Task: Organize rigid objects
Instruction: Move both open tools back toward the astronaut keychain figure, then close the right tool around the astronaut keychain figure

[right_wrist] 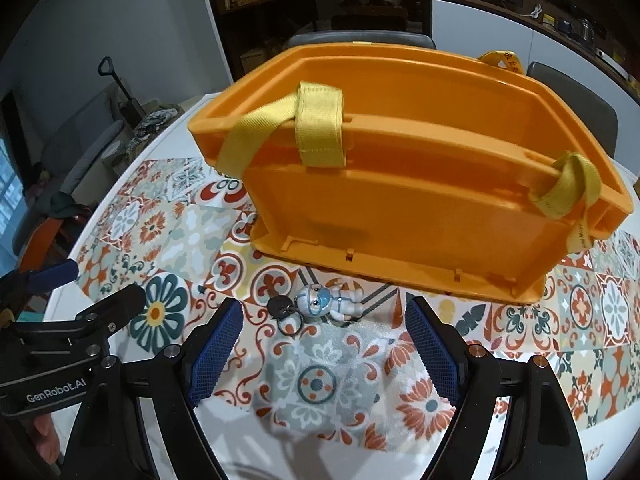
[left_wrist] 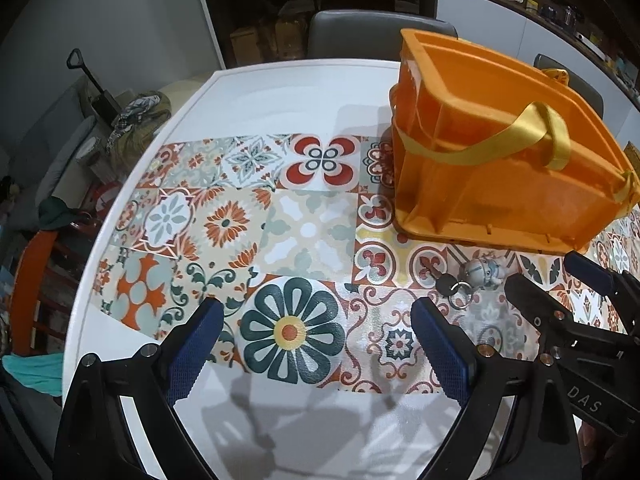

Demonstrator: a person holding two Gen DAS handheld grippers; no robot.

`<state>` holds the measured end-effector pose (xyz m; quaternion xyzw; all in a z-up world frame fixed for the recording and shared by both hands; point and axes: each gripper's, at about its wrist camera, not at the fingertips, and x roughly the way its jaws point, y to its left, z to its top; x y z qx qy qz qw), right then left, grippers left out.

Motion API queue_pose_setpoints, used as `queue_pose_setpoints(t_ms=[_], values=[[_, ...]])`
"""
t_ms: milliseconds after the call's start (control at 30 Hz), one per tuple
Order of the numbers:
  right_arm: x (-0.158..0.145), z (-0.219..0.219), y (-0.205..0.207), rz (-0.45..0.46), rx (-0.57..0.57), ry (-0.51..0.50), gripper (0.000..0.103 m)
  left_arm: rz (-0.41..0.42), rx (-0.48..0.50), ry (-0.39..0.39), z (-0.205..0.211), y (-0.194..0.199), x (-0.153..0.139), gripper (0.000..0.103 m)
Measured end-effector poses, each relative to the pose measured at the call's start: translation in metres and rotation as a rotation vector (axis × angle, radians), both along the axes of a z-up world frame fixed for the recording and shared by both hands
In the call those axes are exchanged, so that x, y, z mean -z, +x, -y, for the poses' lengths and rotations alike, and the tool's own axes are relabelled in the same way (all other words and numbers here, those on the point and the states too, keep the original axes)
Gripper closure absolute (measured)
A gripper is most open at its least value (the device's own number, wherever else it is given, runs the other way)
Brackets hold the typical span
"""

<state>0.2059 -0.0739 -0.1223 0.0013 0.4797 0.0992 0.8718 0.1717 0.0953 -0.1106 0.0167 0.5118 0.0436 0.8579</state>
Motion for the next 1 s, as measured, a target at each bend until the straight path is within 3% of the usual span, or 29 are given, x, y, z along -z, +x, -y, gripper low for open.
queue_pose_setpoints(t_ms=[333,833,1000], values=[[0.029,-0.003,0.016,-0.012,0.025,0.001,0.019,-0.077,-0.027,-0.008,-0.004,0.014,0.033,0.007],[0.057,0.0,0.03,-0.038,0.047,0.01,0.02,-0.117,-0.025,0.018,0.0,0.032,0.057,0.007],[0.065,0.005,0.034,-0.058,0.051,0.024,0.026,-0.127,-0.025,0.021,0.001,0.036,0.063,0.007]])
